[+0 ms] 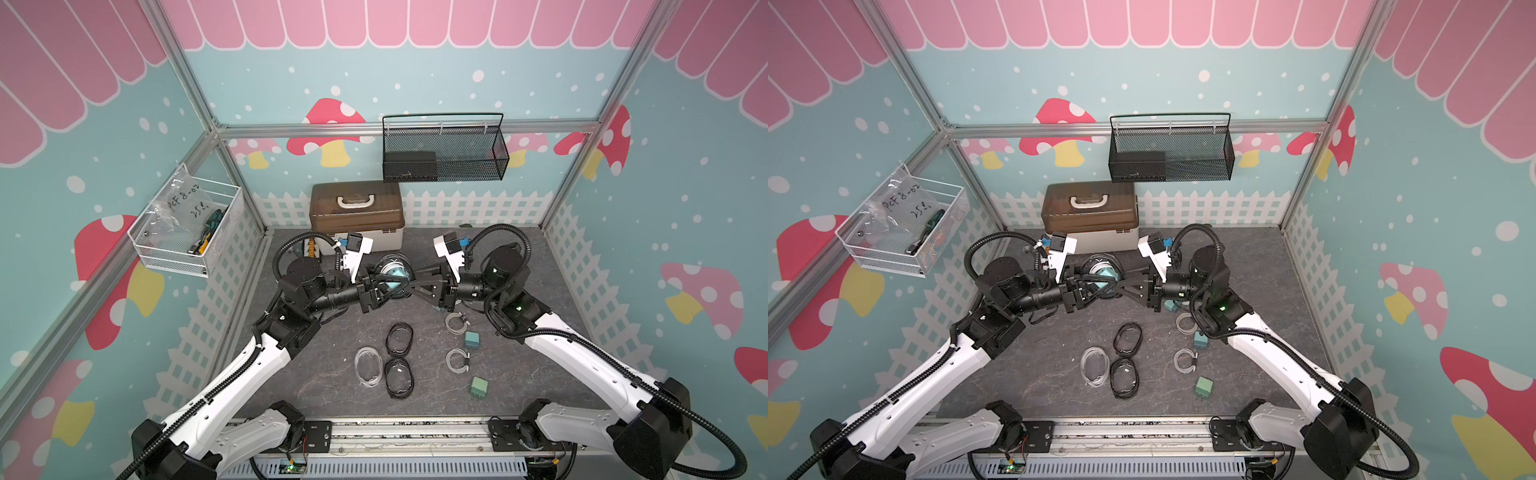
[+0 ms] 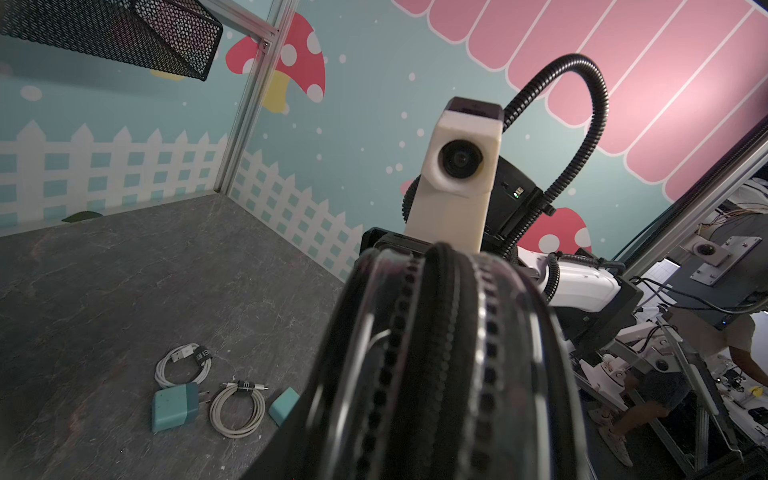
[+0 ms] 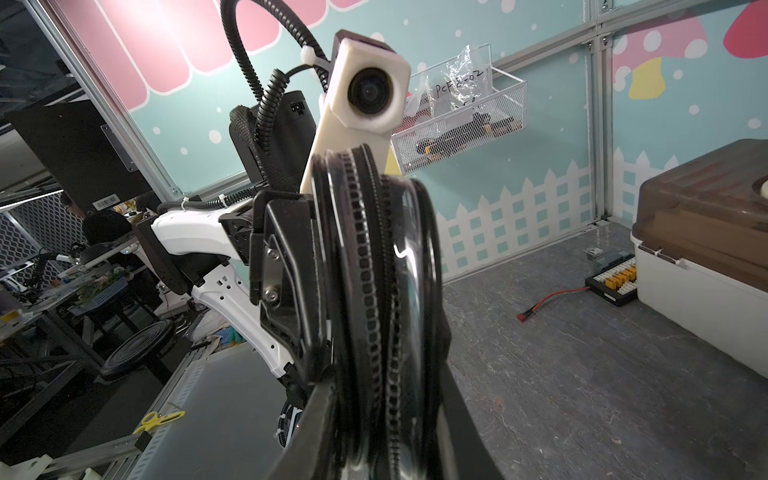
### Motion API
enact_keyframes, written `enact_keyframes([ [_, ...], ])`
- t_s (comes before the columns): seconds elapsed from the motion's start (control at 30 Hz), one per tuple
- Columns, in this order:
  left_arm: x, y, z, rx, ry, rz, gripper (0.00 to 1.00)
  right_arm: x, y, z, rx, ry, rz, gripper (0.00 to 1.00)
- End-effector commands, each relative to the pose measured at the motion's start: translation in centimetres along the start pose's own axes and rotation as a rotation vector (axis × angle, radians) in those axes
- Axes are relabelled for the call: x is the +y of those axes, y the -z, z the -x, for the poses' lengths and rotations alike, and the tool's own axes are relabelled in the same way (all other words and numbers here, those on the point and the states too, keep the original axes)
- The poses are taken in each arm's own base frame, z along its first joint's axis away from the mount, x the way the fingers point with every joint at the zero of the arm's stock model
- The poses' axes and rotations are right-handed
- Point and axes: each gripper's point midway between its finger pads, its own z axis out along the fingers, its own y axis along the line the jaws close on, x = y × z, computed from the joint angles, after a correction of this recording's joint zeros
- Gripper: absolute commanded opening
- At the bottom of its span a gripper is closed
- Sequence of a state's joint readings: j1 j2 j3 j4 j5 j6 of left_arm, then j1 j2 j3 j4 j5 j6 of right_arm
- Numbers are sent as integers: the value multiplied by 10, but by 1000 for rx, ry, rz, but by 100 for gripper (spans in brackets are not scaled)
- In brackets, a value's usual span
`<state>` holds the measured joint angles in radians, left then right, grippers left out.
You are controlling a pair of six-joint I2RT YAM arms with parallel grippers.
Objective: Pack away charging kits
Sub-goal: Adjust the storage bag.
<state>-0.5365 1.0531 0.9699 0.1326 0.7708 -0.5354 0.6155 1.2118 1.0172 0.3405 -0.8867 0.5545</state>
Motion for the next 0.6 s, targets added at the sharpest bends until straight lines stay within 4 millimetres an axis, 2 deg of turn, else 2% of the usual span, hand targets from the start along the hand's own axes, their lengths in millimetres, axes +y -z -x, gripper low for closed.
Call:
enact_keyframes([
  [0.0, -23, -4, 13, -8, -42, -84, 35, -3, -7, 2, -4, 11, -3, 0],
  [0.2, -25, -3, 14, -23, -58, -94, 2, -4, -5, 4, -5, 18, -22, 1],
  [0.33, -12, 4, 19, -70, -71, 9, 0, -12, 3, 8, -8, 49, -128, 28],
  [0.4, -6, 10, 26, -106, -83, 76, 0, -13, 11, 14, -20, 82, -192, 46],
  [0.47, -1, 17, 36, -155, -94, 148, 0, -18, 22, 21, -51, 114, -287, 55],
  [0.57, 4, 33, 57, -239, -109, 263, 0, -19, 38, 27, -119, 189, -442, 61],
])
